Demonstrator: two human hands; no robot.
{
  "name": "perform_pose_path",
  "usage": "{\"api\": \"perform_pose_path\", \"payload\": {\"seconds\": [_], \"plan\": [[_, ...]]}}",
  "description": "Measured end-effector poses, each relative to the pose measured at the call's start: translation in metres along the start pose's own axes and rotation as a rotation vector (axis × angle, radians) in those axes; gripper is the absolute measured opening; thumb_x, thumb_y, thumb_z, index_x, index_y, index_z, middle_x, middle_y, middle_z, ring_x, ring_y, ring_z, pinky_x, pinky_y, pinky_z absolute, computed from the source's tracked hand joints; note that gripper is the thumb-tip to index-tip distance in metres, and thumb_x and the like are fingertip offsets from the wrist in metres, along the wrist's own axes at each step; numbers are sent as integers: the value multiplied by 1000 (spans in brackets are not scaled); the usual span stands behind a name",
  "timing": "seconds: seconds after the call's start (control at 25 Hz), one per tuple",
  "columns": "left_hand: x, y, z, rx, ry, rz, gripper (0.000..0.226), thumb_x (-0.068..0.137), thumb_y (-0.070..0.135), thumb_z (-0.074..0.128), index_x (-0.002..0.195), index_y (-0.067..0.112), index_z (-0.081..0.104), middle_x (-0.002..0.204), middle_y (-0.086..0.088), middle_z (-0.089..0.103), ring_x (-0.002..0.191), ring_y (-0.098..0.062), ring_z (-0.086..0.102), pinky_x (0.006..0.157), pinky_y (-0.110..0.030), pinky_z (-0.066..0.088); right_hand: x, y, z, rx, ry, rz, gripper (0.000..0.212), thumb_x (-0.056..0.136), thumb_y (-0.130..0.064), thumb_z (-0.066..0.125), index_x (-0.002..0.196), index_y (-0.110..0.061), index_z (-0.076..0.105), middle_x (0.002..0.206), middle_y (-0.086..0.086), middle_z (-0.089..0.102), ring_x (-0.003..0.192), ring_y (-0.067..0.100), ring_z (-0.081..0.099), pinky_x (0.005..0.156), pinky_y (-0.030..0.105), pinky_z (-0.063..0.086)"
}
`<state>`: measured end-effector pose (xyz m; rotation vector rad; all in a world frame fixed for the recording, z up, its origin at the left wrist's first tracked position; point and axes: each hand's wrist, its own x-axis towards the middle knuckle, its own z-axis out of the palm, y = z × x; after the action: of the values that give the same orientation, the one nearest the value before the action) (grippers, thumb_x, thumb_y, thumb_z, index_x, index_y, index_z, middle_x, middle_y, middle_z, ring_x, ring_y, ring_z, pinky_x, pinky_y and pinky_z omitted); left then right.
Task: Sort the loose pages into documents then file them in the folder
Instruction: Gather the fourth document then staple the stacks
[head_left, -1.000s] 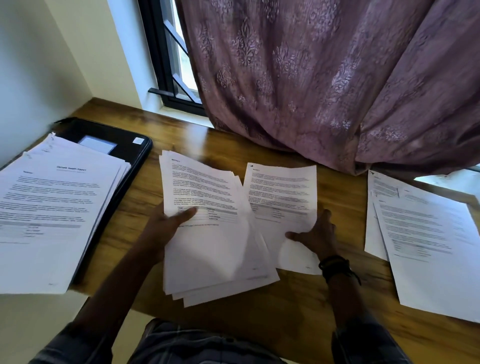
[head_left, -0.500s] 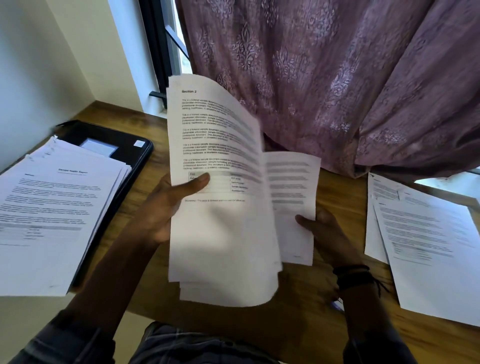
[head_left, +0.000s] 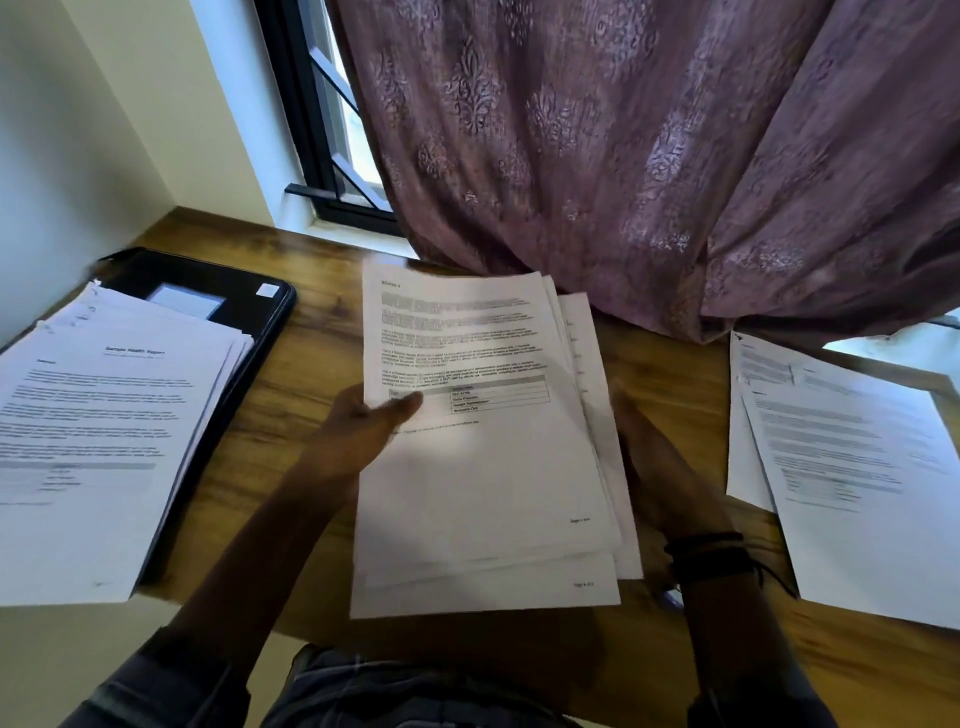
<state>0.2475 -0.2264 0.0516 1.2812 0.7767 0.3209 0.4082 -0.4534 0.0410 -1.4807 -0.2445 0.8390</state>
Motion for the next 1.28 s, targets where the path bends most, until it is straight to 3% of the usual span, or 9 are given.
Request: {"api": "perform_pose_path", "payload": {"seconds": [0.08, 0.32, 0.48, 0.6, 0.68, 0.8, 1.08, 1.2, 1.28], "plan": [[-2, 1, 8, 43, 12, 138, 26, 93, 7, 62, 118, 11, 67, 111, -2, 72, 91, -12, 73, 69, -23, 59, 1, 2, 0, -258, 6, -132, 52, 85, -55, 64, 121, -18, 60, 113, 0, 70, 101, 16, 68, 87, 37, 57], [-4, 14, 33, 75, -24, 529, 32, 93, 13, 64, 125, 18, 61, 121, 3, 69, 111, -12, 66, 89, -28, 55, -14, -15, -1, -456, 285, -521, 26, 87, -16, 70, 97, -35, 56, 97, -19, 63, 84, -9, 64, 70, 13, 55], [7, 1, 46, 32, -109, 479, 43, 86, 10, 71, 128, 12, 59, 124, -4, 68, 113, -21, 66, 92, -41, 55, -22, -2, -18, -365, 335, -488, 29, 87, -19, 69, 102, -36, 51, 100, -18, 60, 85, -14, 62, 66, 6, 50], [10, -17, 60, 13, -135, 370, 48, 79, 15, 74, 125, 9, 60, 117, -4, 71, 108, -21, 68, 92, -48, 55, -25, 21, -30, -324, 275, -426, 48, 83, -26, 70, 125, -21, 50, 120, -6, 61, 110, 0, 61, 84, 21, 56], [10, -28, 71, 51, -126, 409, 41, 81, 19, 71, 121, 15, 63, 113, 5, 72, 108, -16, 68, 93, -42, 56, -25, 32, -31, -372, 277, -481, 48, 87, -16, 68, 131, -12, 48, 127, -2, 58, 120, 6, 56, 93, 29, 54], [6, -29, 84, 111, -139, 466, 34, 85, 20, 67, 119, 24, 63, 112, 18, 71, 110, -13, 66, 89, -31, 56, -25, 33, -30, -393, 336, -543, 44, 91, -4, 63, 131, -7, 47, 121, -15, 55, 112, -11, 54, 89, 13, 50], [0, -28, 111, 229, -228, 273, 25, 89, 16, 68, 114, 17, 68, 92, 22, 73, 87, -4, 72, 72, -19, 59, -46, 40, -109, -371, 372, -322, 43, 92, -17, 64, 132, -16, 47, 120, -8, 61, 109, -6, 58, 89, 25, 50], [-10, -33, 124, 175, -190, 225, 22, 87, 17, 70, 108, 21, 69, 97, 13, 75, 87, -11, 73, 73, -28, 61, -61, 64, -186, -803, 756, -131, 59, 87, -58, 59, 129, -17, 50, 126, 1, 59, 117, 19, 54, 97, 44, 47], [-18, -36, 135, 146, -166, 207, 24, 87, 16, 69, 111, 19, 67, 99, 11, 74, 86, -12, 73, 73, -30, 61, -69, 84, -219, -1137, 757, 88, 68, 86, -69, 46, 131, -18, 46, 134, 12, 52, 122, 35, 49, 96, 55, 45]]}}
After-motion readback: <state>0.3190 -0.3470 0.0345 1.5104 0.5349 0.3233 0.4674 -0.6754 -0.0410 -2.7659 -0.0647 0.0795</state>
